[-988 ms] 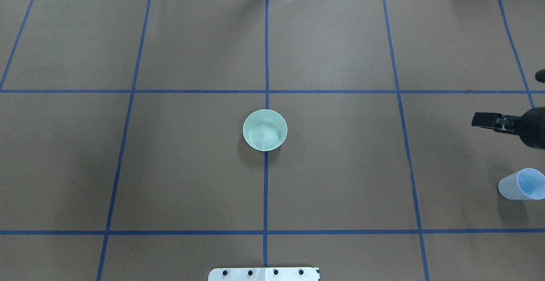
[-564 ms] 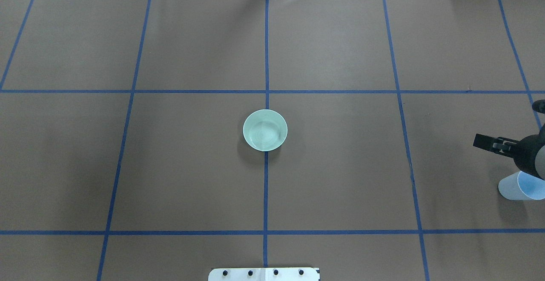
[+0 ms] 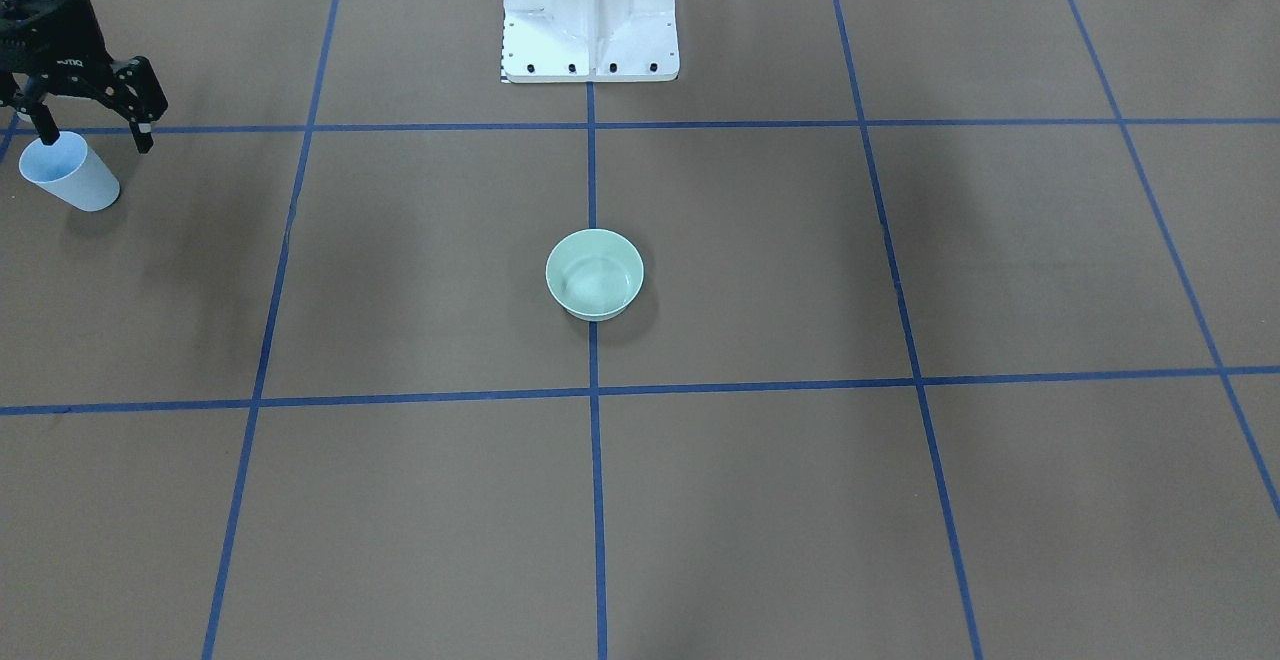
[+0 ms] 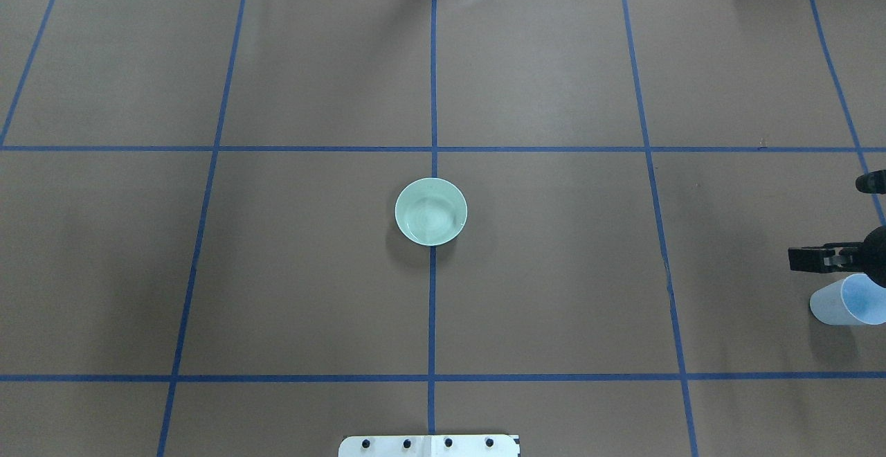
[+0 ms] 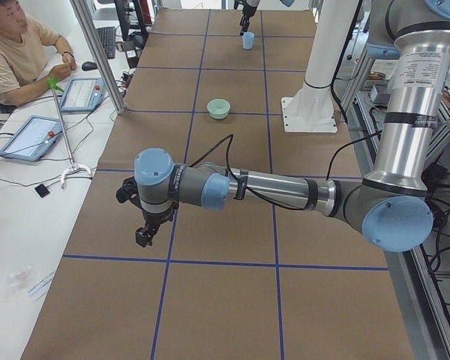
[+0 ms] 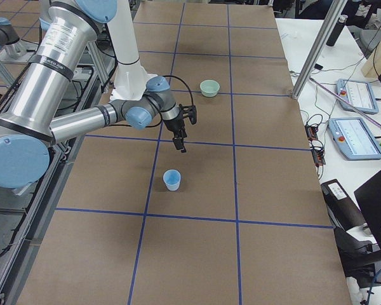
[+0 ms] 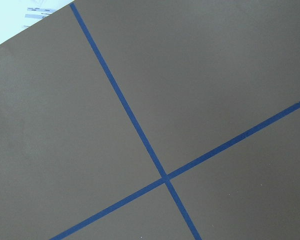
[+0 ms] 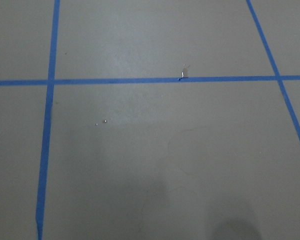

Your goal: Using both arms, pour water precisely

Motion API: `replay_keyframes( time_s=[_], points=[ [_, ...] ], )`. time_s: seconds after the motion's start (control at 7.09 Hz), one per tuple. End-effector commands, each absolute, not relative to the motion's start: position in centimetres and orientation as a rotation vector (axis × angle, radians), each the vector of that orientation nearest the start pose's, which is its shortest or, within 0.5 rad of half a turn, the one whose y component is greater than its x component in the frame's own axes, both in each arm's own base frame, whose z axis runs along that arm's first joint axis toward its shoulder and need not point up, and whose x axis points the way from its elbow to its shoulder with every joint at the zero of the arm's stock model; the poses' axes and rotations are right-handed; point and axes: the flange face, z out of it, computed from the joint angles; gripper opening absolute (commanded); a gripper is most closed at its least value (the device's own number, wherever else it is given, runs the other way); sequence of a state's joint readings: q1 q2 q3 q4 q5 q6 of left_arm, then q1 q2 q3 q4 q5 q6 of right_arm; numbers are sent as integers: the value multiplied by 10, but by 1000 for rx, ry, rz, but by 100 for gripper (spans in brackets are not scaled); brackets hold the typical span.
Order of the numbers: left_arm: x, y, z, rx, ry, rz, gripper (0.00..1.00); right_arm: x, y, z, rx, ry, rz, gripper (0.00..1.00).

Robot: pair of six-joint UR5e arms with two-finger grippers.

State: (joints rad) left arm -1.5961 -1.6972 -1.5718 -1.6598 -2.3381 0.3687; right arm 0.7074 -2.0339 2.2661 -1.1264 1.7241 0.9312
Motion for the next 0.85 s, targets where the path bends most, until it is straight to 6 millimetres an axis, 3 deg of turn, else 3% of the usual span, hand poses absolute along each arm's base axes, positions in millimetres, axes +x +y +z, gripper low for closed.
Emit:
replay_keyframes(
  time_s=[0.0, 0.14, 0.28, 0.42, 0.71],
  points=[
    [-78, -551, 585, 353, 715, 413, 100, -149, -301, 526, 281, -670, -161, 100],
    [-78, -551, 584, 356, 715, 414, 100, -150, -297, 561, 286, -733, -181, 100],
    [-78, -551, 583, 368, 712, 420, 100, -151, -297, 564, 280, -750, -182, 97],
    [-79, -552, 582, 389, 705, 427, 100, -153, -296, 563, 273, -758, -180, 81],
    [-79, -552, 582, 390, 705, 429, 100, -156, -293, 567, 250, -765, -191, 61]
  ],
)
